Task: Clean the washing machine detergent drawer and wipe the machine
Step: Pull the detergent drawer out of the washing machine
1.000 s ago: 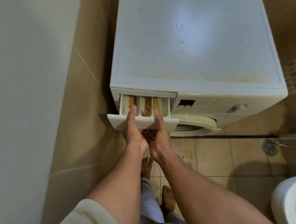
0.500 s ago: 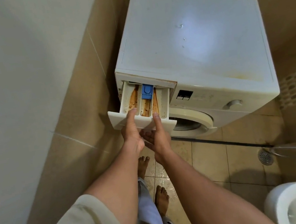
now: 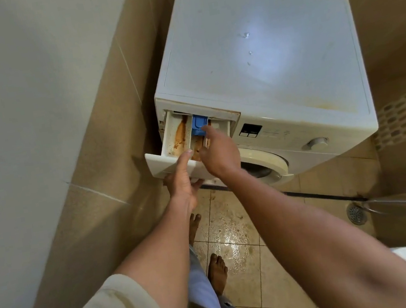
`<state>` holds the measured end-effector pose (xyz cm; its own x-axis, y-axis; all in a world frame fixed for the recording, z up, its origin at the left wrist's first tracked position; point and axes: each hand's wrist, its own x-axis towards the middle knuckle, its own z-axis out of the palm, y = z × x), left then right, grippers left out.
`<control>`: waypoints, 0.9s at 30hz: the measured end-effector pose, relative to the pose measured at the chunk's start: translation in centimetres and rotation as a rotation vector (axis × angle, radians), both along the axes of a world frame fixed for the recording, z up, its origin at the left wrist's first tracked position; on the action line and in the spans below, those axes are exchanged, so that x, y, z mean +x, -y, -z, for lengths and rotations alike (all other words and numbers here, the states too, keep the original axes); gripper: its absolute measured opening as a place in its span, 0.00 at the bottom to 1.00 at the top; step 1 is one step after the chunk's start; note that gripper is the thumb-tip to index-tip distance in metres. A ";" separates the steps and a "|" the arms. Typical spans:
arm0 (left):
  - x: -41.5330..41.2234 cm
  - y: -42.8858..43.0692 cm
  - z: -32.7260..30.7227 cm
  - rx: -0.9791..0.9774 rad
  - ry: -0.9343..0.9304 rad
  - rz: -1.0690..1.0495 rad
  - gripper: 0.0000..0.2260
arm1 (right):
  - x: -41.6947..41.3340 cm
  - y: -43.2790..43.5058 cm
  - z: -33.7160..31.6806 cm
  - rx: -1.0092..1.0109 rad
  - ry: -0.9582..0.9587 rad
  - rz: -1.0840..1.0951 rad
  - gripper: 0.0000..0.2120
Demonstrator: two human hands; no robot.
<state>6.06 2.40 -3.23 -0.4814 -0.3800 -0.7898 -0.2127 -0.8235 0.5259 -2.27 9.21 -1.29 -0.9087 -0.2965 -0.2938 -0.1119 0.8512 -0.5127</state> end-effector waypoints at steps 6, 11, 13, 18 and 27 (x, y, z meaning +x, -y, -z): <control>0.0 0.4 1.0 -0.013 0.005 0.056 0.31 | -1.9 1.4 1.0 0.232 0.054 -0.162 0.40; -0.3 0.6 1.5 -0.014 0.030 0.068 0.32 | -2.5 2.0 1.4 0.283 0.067 -0.213 0.36; -0.3 0.7 1.1 -0.016 0.030 0.099 0.27 | -2.8 2.0 1.1 0.274 0.076 -0.217 0.34; -0.1 1.2 1.0 -0.008 0.037 0.140 0.23 | -1.6 2.5 1.4 0.234 0.065 -0.178 0.36; 6.4 0.7 1.0 0.083 0.043 0.170 0.07 | 6.9 0.8 1.6 0.119 0.074 -0.068 0.39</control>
<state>12.41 1.67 -4.22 -0.4980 -0.2288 -0.8364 -0.3730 -0.8143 0.4448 4.65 8.43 -2.85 -0.8624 -0.3155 -0.3959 -0.1371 0.8984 -0.4172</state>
